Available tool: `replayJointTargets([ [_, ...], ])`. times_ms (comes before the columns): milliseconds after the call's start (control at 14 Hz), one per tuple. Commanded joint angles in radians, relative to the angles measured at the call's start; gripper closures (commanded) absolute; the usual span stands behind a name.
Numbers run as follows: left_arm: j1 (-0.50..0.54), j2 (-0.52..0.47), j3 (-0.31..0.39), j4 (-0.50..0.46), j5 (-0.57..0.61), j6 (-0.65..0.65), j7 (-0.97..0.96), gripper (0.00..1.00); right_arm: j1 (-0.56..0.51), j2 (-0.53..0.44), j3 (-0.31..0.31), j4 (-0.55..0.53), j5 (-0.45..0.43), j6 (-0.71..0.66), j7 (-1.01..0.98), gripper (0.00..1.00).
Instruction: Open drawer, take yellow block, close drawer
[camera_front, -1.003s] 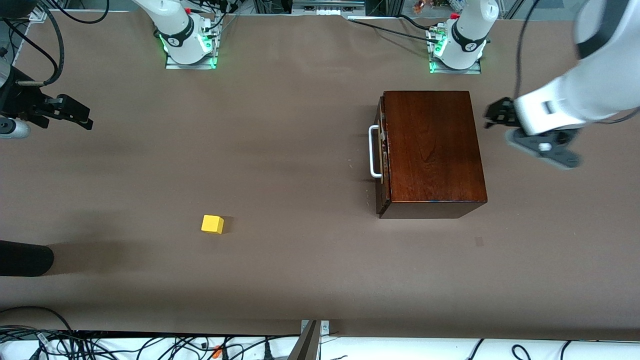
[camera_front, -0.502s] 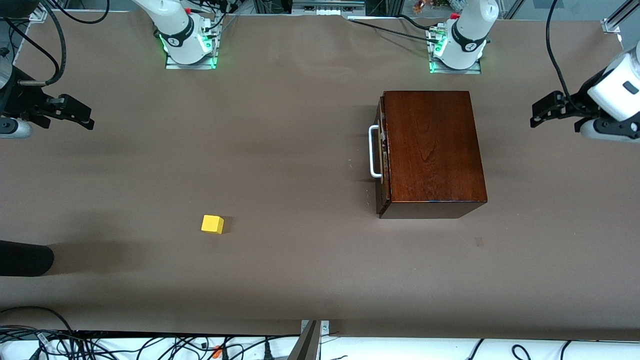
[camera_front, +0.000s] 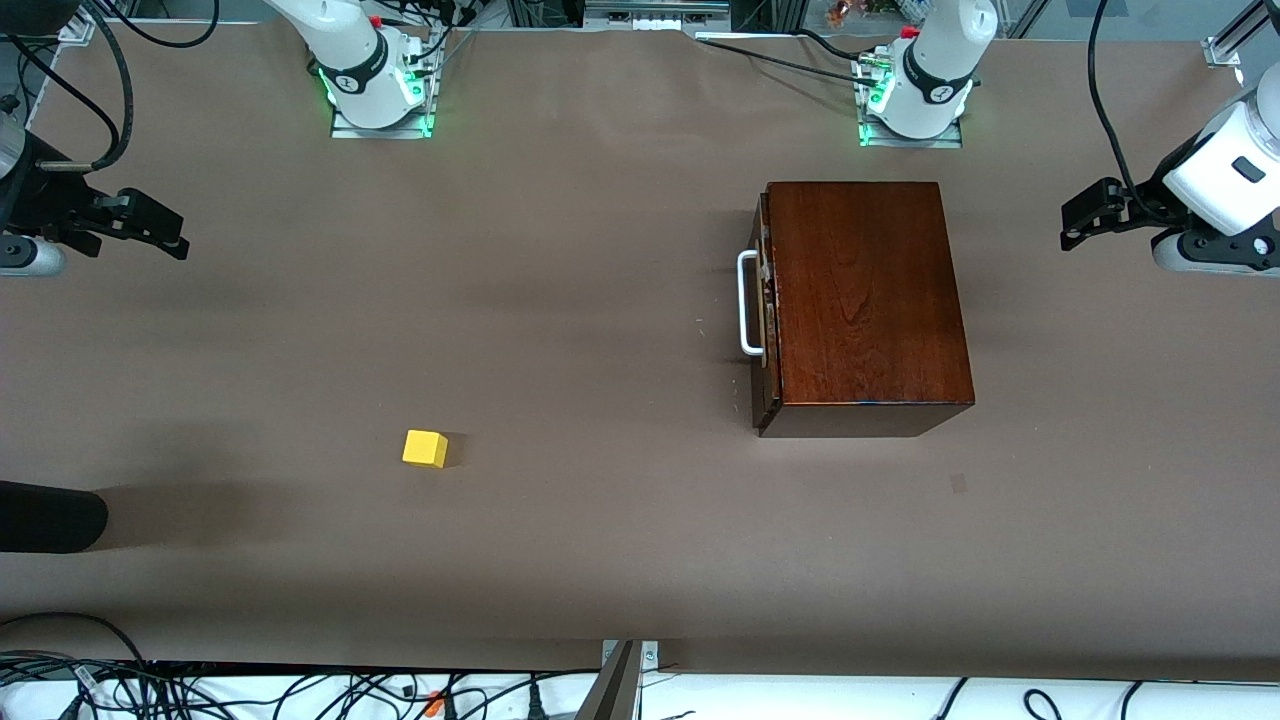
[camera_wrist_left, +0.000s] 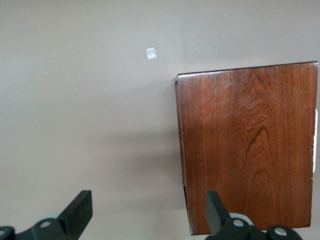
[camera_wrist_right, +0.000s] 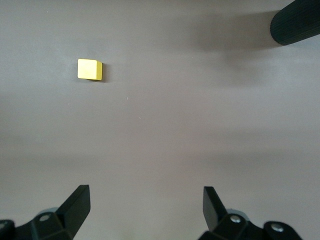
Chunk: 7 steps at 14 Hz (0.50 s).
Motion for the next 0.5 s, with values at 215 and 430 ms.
replayJointTargets([
  [215,-0.006,0.009,0.002,0.016,0.013,-0.001,-0.003,0.0,0.007,-0.012,-0.001,-0.007,-0.016,0.006,0.003,0.0],
  [430,-0.01,0.015,0.002,0.025,0.013,-0.004,-0.006,0.0,0.007,-0.012,-0.001,-0.009,-0.016,0.006,0.003,0.0],
])
